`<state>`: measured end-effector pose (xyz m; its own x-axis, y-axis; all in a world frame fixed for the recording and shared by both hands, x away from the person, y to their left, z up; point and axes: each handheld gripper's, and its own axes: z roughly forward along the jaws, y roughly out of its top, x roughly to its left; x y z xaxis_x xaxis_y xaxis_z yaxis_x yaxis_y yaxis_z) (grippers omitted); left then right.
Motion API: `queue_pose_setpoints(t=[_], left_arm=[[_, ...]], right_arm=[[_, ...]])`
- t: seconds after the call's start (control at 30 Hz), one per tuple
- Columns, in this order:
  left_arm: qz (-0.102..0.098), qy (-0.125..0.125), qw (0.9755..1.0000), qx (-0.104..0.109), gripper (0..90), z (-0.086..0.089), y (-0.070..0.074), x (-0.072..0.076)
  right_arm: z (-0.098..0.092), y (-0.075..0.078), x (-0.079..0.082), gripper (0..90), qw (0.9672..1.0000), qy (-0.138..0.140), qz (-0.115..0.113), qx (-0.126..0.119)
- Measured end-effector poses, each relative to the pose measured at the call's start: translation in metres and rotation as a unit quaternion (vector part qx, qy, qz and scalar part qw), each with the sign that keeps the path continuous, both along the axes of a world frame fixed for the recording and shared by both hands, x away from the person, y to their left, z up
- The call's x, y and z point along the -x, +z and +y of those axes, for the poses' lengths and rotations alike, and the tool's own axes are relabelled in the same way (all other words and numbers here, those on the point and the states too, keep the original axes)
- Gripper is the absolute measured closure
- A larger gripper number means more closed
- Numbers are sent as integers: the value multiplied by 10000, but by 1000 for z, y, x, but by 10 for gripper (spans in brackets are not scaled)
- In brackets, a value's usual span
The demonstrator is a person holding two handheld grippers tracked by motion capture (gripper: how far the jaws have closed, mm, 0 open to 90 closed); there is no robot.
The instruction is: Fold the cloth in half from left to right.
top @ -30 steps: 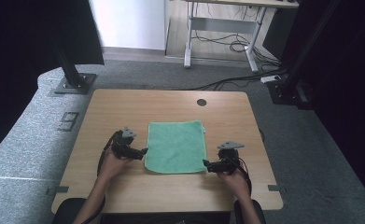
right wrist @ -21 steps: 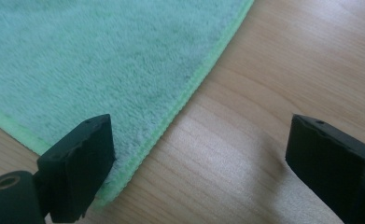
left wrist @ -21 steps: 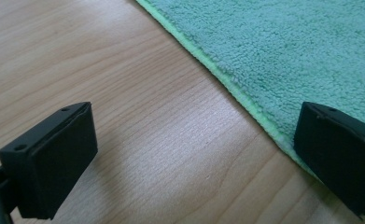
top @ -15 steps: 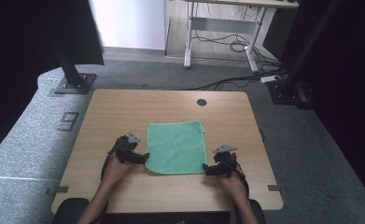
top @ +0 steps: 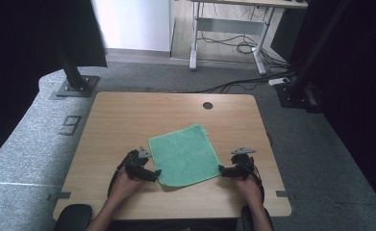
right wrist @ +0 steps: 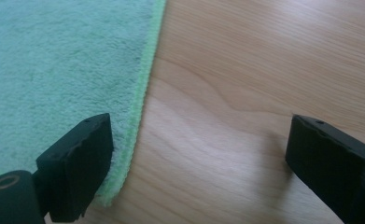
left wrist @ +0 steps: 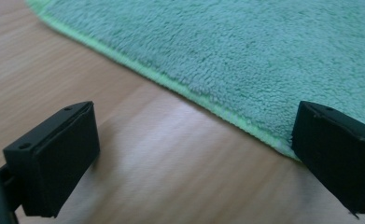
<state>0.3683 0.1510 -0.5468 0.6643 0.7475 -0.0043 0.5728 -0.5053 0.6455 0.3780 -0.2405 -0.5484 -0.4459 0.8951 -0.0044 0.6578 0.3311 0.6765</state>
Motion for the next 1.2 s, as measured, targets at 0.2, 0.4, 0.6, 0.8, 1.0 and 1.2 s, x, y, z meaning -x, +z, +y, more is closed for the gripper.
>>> queue_pose_setpoints(t=[0.2, 0.4, 0.6, 0.8, 1.0, 1.2], left_arm=[[0, -36, 10000, 43, 12, 3, 4, -7], [-165, 204, 9996, 89, 3, 17, 17, -27], [-296, 481, 9983, 110, 4, 29, 29, -58], [-272, 734, 9966, 274, 11, 34, 27, -81], [-264, 851, 9954, 348, 11, 32, 19, -96], [-215, 973, 9944, 364, 11, 29, 12, -108]], right_arm=[[-9, -4, -1, 63, 9998, -55, -85, -154], [-11, -8, 2, 43, 9993, -25, -272, -246], [-11, -8, 2, 43, 9993, -14, -278, -249], [-11, -8, 2, 43, 9993, -26, -280, -247], [-11, -8, 3, 43, 9993, -38, -281, -244], [-11, -8, 3, 43, 9993, -56, -283, -243]])
